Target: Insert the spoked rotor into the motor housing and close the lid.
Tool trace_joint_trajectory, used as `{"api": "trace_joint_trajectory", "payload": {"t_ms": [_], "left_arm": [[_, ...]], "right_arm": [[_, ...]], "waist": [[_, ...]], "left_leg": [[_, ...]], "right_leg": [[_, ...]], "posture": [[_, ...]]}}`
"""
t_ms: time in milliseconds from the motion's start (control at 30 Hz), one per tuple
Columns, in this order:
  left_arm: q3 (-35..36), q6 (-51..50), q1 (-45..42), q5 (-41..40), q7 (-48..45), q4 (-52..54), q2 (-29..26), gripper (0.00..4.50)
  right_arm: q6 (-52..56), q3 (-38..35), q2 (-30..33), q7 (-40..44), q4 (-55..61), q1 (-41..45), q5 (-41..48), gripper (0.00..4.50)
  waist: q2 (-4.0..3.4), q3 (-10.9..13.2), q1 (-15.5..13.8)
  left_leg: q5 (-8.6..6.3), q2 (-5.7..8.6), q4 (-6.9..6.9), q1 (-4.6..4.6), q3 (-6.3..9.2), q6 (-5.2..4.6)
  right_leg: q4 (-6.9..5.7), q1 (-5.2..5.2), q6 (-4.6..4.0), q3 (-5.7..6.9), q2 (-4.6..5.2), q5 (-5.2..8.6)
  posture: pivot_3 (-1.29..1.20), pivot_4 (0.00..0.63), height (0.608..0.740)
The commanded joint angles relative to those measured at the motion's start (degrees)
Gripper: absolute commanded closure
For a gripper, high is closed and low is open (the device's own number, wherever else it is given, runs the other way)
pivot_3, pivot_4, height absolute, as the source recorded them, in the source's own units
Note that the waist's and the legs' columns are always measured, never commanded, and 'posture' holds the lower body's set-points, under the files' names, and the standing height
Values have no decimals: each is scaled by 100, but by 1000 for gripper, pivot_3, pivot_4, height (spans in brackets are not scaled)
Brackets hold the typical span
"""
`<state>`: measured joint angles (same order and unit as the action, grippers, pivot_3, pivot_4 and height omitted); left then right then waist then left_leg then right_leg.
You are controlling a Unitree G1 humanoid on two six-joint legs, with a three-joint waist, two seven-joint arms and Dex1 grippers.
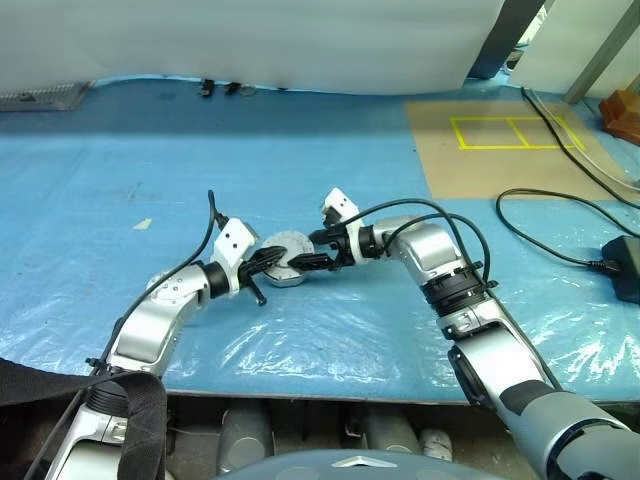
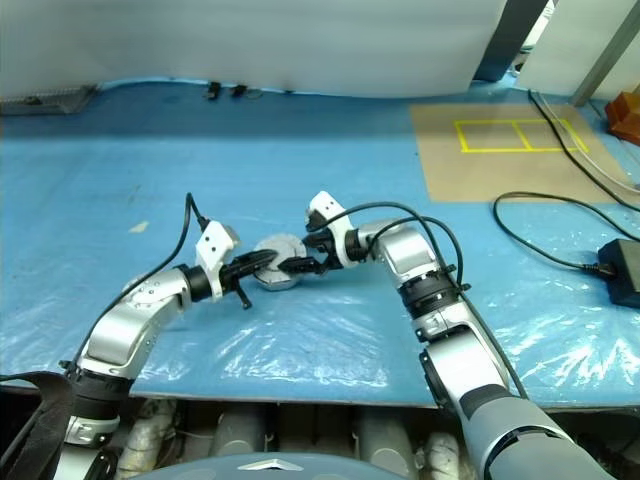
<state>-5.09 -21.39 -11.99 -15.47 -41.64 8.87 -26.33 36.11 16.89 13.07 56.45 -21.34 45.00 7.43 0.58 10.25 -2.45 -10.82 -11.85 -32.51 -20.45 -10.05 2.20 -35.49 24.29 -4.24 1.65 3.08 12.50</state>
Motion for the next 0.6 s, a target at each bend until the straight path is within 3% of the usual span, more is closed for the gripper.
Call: {"api": "trace_joint_trajectory", "payload": {"t_ms": [33,233,600], "left_arm": [[287,91,263,-234,-12,361,-19,4500],[563,56,732,-527,27,906,-56,4500],[911,167,1197,-611,341,1336,-38,4500]], "right_arm": [[-1056,197,79,-185,93,38,-392,23],[-1951,223,89,-257,-306,158,-643,23],[-2396,374,-87,917,-84,219,-316,23]], "waist": [[0,0,-5],[0,0,-7],[0,2,16]], "left_leg": [[0,1,0,-1,0,0],[0,1,0,-10,-4,0],[-13,-1,5,-13,-3,-22]], "right_leg": [[1,0,0,0,0,0],[6,2,0,1,0,0],[9,7,0,2,-2,0]], "posture": [[0,150,740],[0,150,740],[0,150,740]]}}
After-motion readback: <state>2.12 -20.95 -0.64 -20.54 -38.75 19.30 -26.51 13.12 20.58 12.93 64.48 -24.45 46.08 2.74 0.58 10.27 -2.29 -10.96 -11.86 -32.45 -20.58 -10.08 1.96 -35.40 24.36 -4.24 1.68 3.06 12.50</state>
